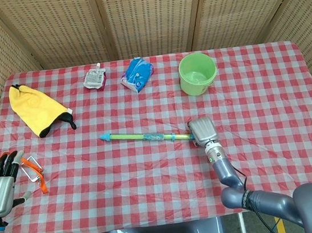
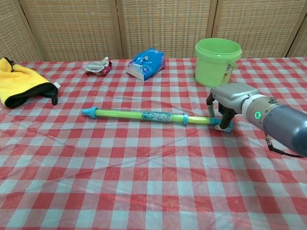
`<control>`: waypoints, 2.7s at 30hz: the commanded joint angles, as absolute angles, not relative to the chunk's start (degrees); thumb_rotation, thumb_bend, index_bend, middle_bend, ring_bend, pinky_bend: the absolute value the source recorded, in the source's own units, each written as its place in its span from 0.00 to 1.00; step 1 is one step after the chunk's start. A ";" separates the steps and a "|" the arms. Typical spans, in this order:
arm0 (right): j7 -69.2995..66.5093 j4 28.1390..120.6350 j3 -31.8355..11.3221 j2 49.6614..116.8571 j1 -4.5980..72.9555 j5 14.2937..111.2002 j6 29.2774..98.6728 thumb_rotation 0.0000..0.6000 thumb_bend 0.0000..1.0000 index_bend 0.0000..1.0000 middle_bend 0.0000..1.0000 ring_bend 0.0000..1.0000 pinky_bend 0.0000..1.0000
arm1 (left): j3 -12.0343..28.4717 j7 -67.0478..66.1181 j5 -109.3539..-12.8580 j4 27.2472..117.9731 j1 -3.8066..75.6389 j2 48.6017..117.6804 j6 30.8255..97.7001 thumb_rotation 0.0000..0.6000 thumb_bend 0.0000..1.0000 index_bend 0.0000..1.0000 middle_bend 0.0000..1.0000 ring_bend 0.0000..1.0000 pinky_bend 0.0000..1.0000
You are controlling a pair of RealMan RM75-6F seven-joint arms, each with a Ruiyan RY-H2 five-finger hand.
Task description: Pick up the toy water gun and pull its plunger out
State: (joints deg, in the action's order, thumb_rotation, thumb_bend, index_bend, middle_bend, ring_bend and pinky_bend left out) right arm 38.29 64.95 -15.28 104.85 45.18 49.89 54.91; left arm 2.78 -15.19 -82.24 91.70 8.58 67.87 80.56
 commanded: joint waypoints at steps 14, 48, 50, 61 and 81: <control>33.91 64.90 -14.72 103.52 44.72 52.61 54.97 1.00 0.51 0.67 1.00 0.96 0.74 | 2.37 -17.03 -82.48 92.68 9.10 68.30 80.04 1.00 0.04 0.00 0.00 0.00 0.00; 38.45 77.15 -16.75 98.74 46.64 48.00 59.37 1.00 0.53 0.77 1.00 0.97 0.74 | 6.24 -27.89 -77.72 102.93 18.59 65.50 70.23 1.00 0.04 0.00 0.00 0.00 0.00; 38.54 77.35 -16.81 98.58 46.76 47.93 59.50 1.00 0.53 0.77 1.00 0.97 0.74 | 6.44 -28.14 -77.29 103.06 18.90 65.45 70.03 1.00 0.04 0.00 0.00 0.00 0.00; 38.49 82.03 -19.30 97.41 47.55 46.62 62.08 1.00 0.54 0.78 1.00 0.98 0.74 | 8.73 -29.74 -73.50 104.84 23.02 65.50 66.57 1.00 0.05 0.00 0.00 0.00 0.00; 40.41 85.96 -20.59 97.71 49.06 41.42 66.38 1.00 0.54 0.79 1.00 0.98 0.74 | 15.74 -42.27 -60.47 96.96 36.34 86.61 69.49 1.00 0.23 0.23 0.00 0.00 0.00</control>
State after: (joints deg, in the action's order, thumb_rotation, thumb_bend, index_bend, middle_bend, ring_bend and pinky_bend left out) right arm 40.40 85.85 -20.26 97.37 48.88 41.78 65.99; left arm 15.01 -39.90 -61.78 98.80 34.51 83.55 67.54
